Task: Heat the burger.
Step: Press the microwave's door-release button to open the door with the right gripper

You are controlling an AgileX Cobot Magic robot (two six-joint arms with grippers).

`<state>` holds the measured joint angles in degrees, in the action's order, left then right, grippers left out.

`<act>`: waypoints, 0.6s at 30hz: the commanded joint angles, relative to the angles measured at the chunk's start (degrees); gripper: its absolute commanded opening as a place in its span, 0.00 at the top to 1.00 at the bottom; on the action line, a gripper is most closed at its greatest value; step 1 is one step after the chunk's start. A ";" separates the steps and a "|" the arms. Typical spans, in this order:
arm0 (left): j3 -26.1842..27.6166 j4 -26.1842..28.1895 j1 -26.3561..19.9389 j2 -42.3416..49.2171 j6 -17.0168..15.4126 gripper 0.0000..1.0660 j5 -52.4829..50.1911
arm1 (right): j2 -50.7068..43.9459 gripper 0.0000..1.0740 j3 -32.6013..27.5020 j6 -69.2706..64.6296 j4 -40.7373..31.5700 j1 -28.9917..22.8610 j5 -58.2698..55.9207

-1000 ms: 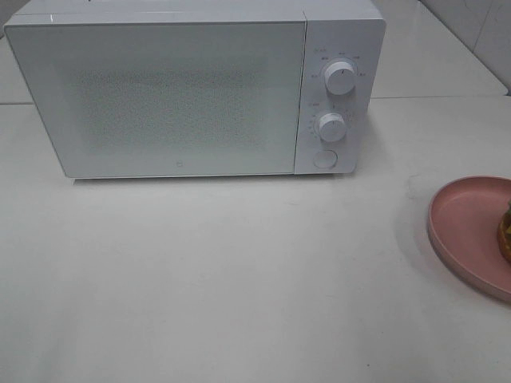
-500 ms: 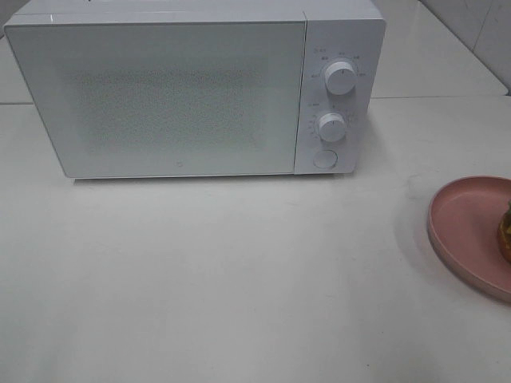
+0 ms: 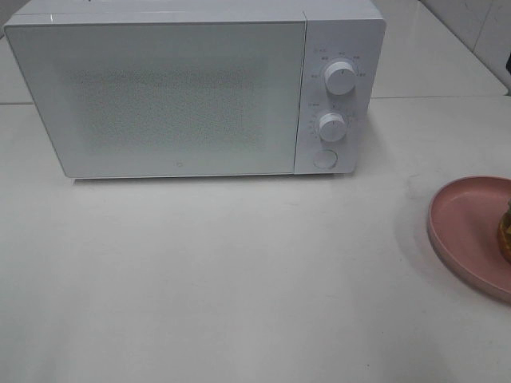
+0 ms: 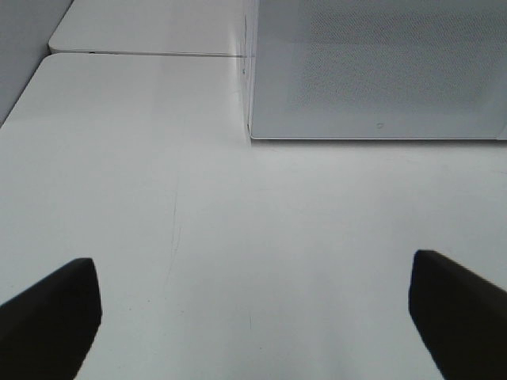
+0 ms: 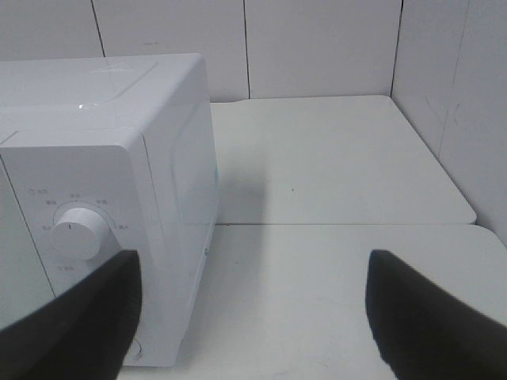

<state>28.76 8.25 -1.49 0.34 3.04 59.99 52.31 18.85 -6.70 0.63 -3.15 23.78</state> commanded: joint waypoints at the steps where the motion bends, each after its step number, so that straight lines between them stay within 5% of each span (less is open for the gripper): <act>1: -0.11 0.00 -0.17 1.38 0.06 0.08 -0.57 | 3.84 0.30 -1.55 2.18 0.06 0.23 6.93; 11: -0.11 0.00 -0.17 1.38 0.06 0.08 -0.57 | 11.69 0.30 -2.64 2.29 -0.63 -0.11 14.78; 18: -0.11 0.00 -0.17 1.38 0.06 0.08 -0.57 | 17.07 0.30 -2.64 8.54 -8.37 -9.34 17.53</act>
<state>28.76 8.25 -1.49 0.34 3.04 59.99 69.39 16.44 0.52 -6.88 -12.32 40.05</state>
